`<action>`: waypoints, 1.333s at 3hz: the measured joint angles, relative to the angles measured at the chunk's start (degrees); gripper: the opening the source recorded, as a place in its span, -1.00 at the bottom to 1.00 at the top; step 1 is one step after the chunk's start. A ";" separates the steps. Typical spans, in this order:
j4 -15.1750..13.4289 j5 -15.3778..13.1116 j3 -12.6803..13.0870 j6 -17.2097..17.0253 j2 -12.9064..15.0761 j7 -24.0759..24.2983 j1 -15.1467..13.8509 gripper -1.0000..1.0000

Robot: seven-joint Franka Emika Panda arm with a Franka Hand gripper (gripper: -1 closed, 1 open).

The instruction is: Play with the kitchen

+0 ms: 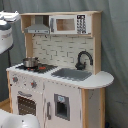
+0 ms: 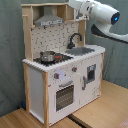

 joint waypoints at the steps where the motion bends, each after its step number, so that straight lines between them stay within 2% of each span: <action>1: 3.45 0.00 1.10 -1.32 -2.09 5.50 -3.29 1.00; 2: 6.33 0.00 1.36 -4.00 -4.79 11.83 -6.24 1.00; 4: 9.72 0.00 1.36 -11.31 -10.73 23.88 -10.26 1.00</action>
